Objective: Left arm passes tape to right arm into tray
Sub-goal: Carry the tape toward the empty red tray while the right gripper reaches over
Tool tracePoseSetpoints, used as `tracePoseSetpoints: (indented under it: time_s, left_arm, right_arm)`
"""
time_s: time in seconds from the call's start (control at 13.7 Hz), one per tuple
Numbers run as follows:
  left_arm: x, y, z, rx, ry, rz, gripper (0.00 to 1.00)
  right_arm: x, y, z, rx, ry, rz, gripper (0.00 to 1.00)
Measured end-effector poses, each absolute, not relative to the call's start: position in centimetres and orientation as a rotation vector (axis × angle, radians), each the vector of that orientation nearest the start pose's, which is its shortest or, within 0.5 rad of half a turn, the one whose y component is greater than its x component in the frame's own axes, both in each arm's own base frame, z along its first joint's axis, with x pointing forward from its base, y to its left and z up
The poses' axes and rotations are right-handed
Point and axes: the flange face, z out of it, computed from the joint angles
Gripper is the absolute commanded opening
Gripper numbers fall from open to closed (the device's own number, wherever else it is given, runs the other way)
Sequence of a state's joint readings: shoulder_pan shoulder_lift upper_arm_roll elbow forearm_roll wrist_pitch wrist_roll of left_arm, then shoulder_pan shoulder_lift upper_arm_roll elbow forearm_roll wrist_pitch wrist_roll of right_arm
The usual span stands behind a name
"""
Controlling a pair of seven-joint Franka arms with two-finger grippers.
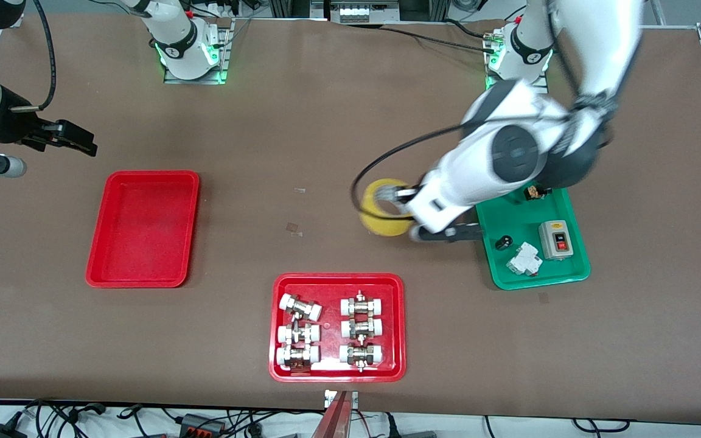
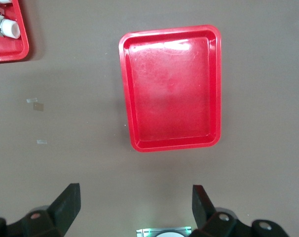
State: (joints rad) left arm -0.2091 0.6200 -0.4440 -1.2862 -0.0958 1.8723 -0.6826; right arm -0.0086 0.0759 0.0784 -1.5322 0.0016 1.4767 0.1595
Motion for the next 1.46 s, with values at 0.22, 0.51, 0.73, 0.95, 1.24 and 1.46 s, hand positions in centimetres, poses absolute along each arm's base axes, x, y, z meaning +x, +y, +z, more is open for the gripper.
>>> tracePoseSetpoints:
  time_s: [0.22, 0.51, 0.73, 0.95, 1.24, 1.46]
  left_arm:
    - [60.7, -44.6, 38.2, -3.493, -0.535, 0.214, 0.01]
    - [59.3, -50.4, 34.9, -3.546, -0.979, 0.137, 0.06]
    - [58.1, -52.2, 34.0, -3.519, -1.103, 0.182, 0.06]
    - [57.3, -53.2, 34.6, -3.526, -1.148, 0.252, 0.06]
    - [56.8, -55.1, 35.1, -3.521, -1.322, 0.480, 0.06]
    - [58.3, -55.1, 34.4, -3.511, -1.427, 0.558, 0.06]
  right_arm:
    - [56.5, 4.3, 58.8, -3.106, 0.075, 0.242, 1.00]
    - [57.1, 5.1, 56.5, -2.864, -0.165, 0.300, 1.00]
    - [59.2, 4.2, 51.8, -2.580, -0.346, 0.303, 1.00]
    - [62.0, 3.8, 46.2, -2.349, -0.478, 0.203, 1.00]
    - [64.7, 6.0, 40.6, -2.148, -0.568, 0.041, 1.00]
    - [65.5, 8.6, 38.4, -2.084, -0.560, -0.039, 1.00]
